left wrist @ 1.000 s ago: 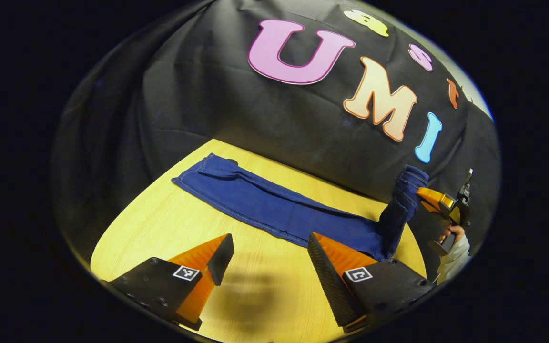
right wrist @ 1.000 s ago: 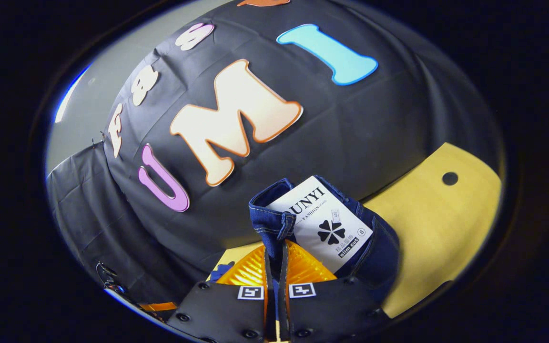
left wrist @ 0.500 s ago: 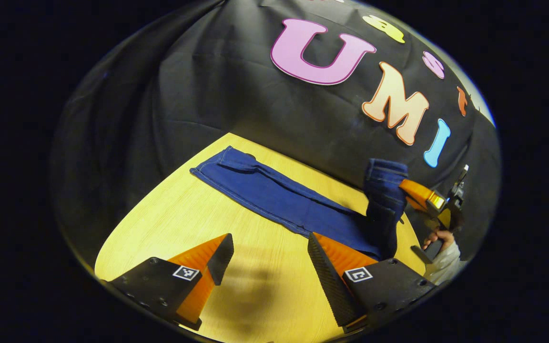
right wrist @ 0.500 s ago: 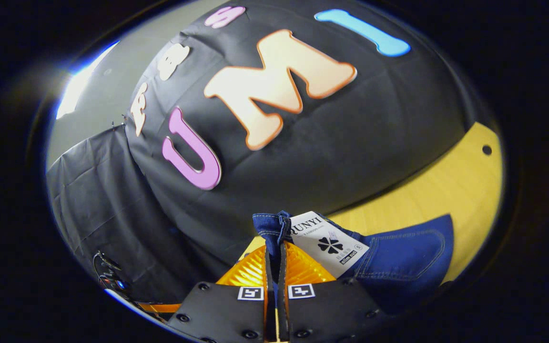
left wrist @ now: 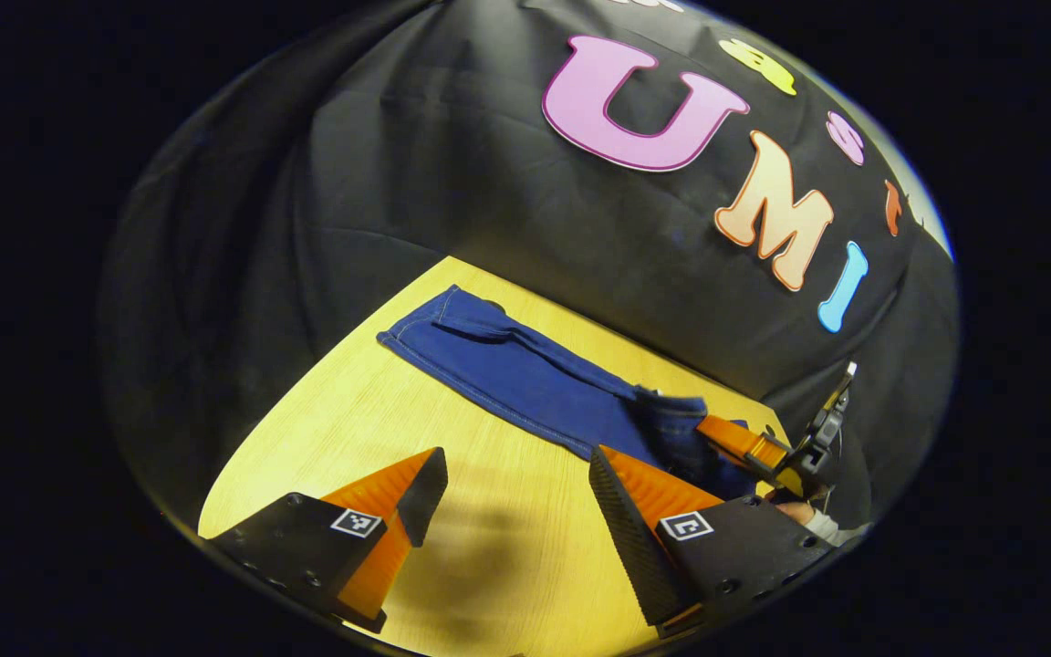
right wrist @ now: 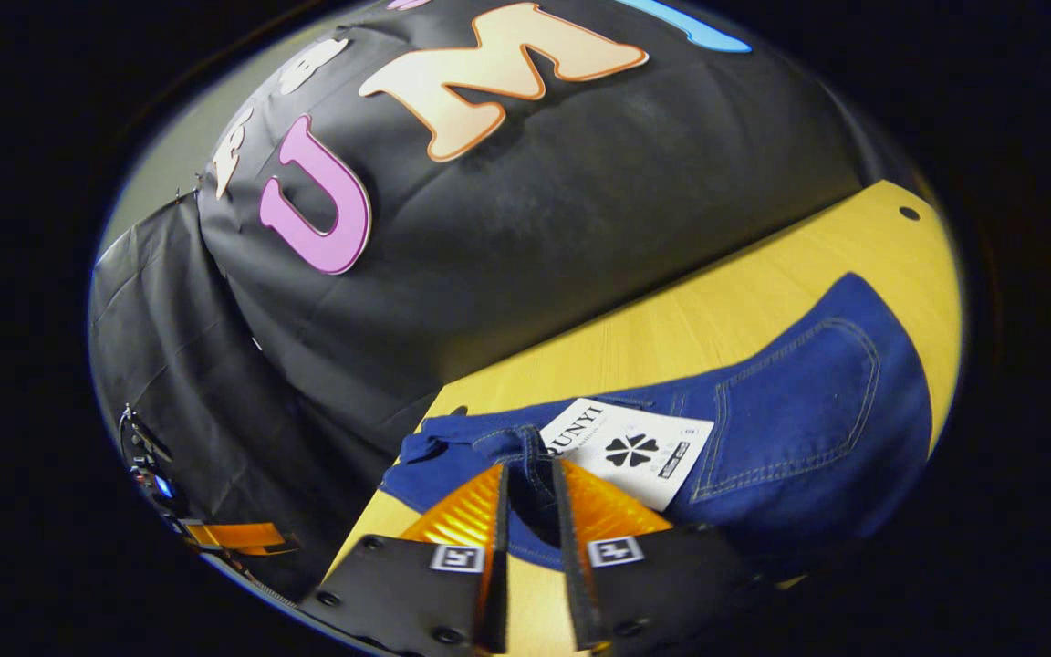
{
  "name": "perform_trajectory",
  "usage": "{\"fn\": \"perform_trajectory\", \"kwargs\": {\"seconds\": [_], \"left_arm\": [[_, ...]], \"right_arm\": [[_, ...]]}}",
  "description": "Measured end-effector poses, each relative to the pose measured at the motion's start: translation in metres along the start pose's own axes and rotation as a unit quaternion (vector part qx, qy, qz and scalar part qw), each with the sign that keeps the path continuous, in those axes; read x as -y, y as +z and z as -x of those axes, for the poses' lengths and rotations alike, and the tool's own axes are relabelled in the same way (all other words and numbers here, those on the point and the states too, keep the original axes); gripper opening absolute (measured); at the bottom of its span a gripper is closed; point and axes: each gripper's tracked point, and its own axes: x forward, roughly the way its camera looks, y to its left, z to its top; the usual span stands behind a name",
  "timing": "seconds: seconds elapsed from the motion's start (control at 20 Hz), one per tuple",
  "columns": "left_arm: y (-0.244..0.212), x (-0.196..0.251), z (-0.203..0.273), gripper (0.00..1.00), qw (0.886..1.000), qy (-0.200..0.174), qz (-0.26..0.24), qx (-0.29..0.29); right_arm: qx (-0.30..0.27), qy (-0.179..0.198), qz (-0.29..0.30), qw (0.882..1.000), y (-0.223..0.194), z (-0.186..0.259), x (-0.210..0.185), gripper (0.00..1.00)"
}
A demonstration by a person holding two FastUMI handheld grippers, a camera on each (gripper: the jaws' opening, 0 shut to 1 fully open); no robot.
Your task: Grasp the waist and the cuffs of the jeans and fold them to make the two legs overlap; first hold the waist and fold one-third of the jeans toward the cuffs, then hold the cuffs and fold the remaining one-third in the same direction to finish folding.
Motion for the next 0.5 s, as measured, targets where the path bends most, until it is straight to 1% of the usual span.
{"fn": "perform_trajectory", "kwargs": {"seconds": [0.05,0.1,0.15,0.25,0.3,0.35,0.5], "left_arm": [[0.004,-0.001,-0.006,0.95,1.000,-0.003,0.005,0.000],[0.009,-0.001,-0.013,0.95,1.000,-0.008,0.014,0.001],[0.015,0.002,-0.023,0.96,1.000,-0.016,0.027,0.002],[0.022,0.007,-0.042,0.96,0.997,-0.036,0.071,0.002],[0.026,0.009,-0.051,0.95,0.994,-0.045,0.101,-0.001],[0.027,0.008,-0.059,0.96,0.990,-0.053,0.133,-0.004],[0.028,-0.004,-0.086,0.96,0.975,-0.051,0.215,-0.010]], "right_arm": [[0.006,0.006,0.015,1.000,0.014,0.013,-0.008,0.56],[0.019,0.012,0.033,0.999,0.014,0.008,-0.019,0.77],[0.037,0.015,0.052,0.998,0.027,0.015,-0.025,0.97],[0.063,0.017,0.071,0.995,0.050,0.035,-0.030,0.98],[0.077,0.015,0.074,0.994,0.065,0.045,-0.031,0.98],[0.091,0.009,0.079,0.993,0.081,0.056,-0.030,0.97],[0.135,-0.019,0.095,0.986,0.125,0.084,-0.019,0.98]]}}
